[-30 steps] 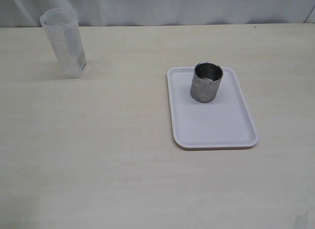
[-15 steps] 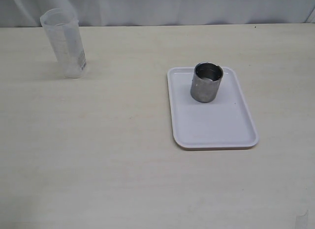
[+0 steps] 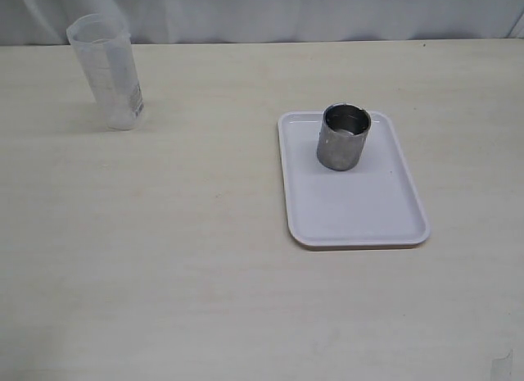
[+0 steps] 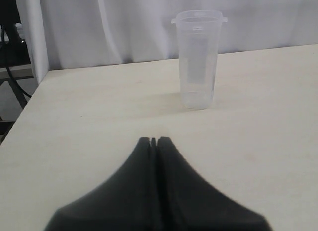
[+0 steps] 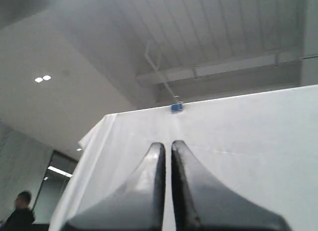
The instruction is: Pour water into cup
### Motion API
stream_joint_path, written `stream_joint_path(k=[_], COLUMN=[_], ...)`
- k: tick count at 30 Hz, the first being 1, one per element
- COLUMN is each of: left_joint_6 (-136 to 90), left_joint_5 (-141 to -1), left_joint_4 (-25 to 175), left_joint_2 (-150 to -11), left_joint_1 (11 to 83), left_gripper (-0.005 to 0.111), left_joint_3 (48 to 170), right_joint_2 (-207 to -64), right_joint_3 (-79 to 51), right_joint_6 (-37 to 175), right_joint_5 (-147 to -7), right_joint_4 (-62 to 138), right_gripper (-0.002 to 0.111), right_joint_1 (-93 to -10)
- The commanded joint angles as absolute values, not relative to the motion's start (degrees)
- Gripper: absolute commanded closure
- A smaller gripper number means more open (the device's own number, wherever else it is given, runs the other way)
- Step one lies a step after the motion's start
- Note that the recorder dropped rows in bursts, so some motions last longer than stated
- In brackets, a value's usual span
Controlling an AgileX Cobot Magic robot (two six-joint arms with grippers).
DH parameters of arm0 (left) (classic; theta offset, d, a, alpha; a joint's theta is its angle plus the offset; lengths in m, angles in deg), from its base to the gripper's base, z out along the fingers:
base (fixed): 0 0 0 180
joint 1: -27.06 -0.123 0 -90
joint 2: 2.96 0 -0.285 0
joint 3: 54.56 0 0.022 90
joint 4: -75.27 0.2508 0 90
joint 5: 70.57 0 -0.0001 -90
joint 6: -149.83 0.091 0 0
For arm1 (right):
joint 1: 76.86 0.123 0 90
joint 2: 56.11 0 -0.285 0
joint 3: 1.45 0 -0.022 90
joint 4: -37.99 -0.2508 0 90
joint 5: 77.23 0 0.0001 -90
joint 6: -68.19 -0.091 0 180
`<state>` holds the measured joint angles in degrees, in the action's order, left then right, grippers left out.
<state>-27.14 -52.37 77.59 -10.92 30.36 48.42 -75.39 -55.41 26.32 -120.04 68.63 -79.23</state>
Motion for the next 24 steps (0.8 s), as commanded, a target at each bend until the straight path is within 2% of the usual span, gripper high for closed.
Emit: stream_joint_path(k=[1, 7, 13, 19, 24], left_joint_6=[-27.0, -27.0, -27.0, -27.0, -27.0], left_joint_5=[-52.7, -52.7, -52.7, -52.4, -52.4], left_joint_4=[77.7, 77.7, 77.7, 77.7, 77.7], left_joint_2=[-10.7, -10.7, -10.7, -10.7, -10.7], left_joint_1=[30.1, 30.1, 30.1, 30.1, 30.1], left_gripper=[0.107, 0.107, 0.107, 0.107, 0.107], left_joint_3=[48.2, 48.2, 48.2, 48.2, 48.2], right_joint_2=[-70.6, -65.9, -64.9, -64.5, -63.9], right_joint_3=[-62.7, -72.1, -78.7, -78.7, -78.7], right_joint_6=[36.4, 53.6, 72.5, 81.9, 73.8], right_joint_5=[-116.2, -113.7, -111.6, -86.5, -68.0], right_joint_4=[53.2, 42.0, 40.2, 36.8, 42.0], right_gripper=[0.104, 0.104, 0.104, 0.104, 0.104], right_joint_1=[-79.4, -79.4, -79.4, -79.4, -79.4])
